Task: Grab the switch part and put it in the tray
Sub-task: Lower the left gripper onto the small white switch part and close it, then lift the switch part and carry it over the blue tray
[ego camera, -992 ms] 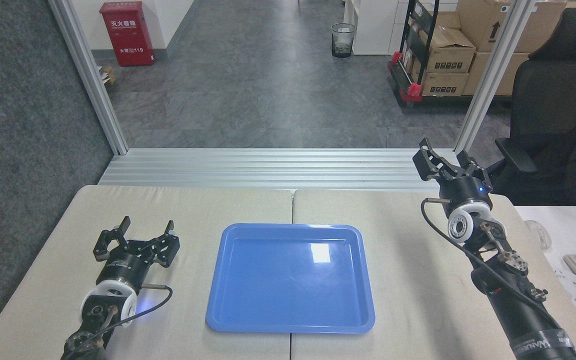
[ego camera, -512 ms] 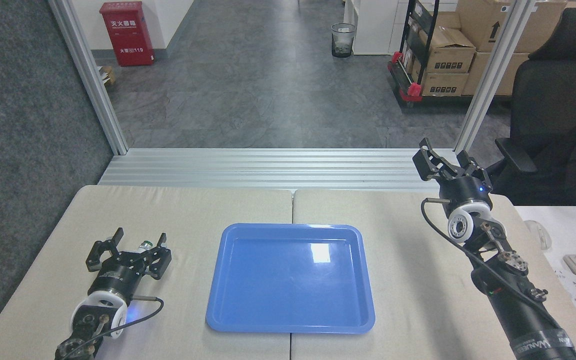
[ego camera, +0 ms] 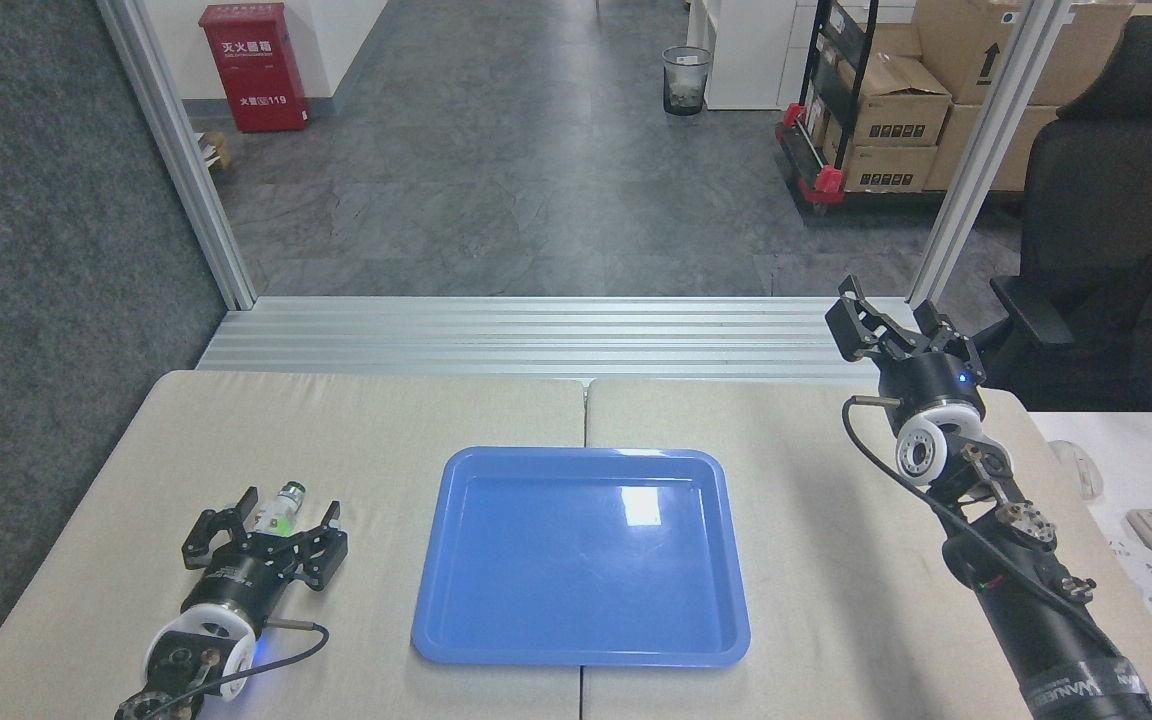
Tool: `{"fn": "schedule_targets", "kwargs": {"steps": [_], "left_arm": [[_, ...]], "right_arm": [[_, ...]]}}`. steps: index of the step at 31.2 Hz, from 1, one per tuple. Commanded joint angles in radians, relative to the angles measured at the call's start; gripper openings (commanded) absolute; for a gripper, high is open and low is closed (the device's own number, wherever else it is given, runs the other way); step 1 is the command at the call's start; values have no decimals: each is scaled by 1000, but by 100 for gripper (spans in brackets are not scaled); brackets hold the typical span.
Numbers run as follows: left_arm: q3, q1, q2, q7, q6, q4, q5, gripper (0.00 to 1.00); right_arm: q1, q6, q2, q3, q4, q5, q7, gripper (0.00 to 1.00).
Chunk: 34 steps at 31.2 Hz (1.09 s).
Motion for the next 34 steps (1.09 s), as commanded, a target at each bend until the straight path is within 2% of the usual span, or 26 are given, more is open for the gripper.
{"fn": "schedule_targets", "kwargs": {"steps": [1,6,10,11,13,15,17,19,23,27,30,32,34], "left_arm": [[-39,-7,5,10,8,132,0,99],[-39,-13,8,18,8,144,-3,98],[-39,-13,10,20,8,143,-19,85],[-39,-11,11,18,7,143,-22,78],[-43,-8,16,18,-5,143,-34,51],[-46,-10,19,18,-10,143,-52,36],[-46,-5,19,18,-16,135,-57,13],[-45,-10,27,18,-28,132,-55,0],[-25,-11,42,20,-33,69,-39,0],[70,-11,85,12,-65,-98,-25,0],[161,-10,111,-17,-181,-272,26,0],[196,-2,116,-72,-280,-387,81,0],[199,-1,113,-146,-330,-483,131,0]], "right_arm": [[0,0,0,0,0,0,1,99],[0,0,0,0,0,0,1,99],[0,0,0,0,0,0,1,99],[0,0,0,0,0,0,1,99],[0,0,0,0,0,0,-1,99],[0,0,0,0,0,0,1,99],[0,0,0,0,0,0,1,99],[0,0,0,0,0,0,1,99],[0,0,0,0,0,0,1,99],[0,0,0,0,0,0,1,99],[0,0,0,0,0,0,1,99],[0,0,0,0,0,0,1,99],[0,0,0,0,0,0,1,99]]}}
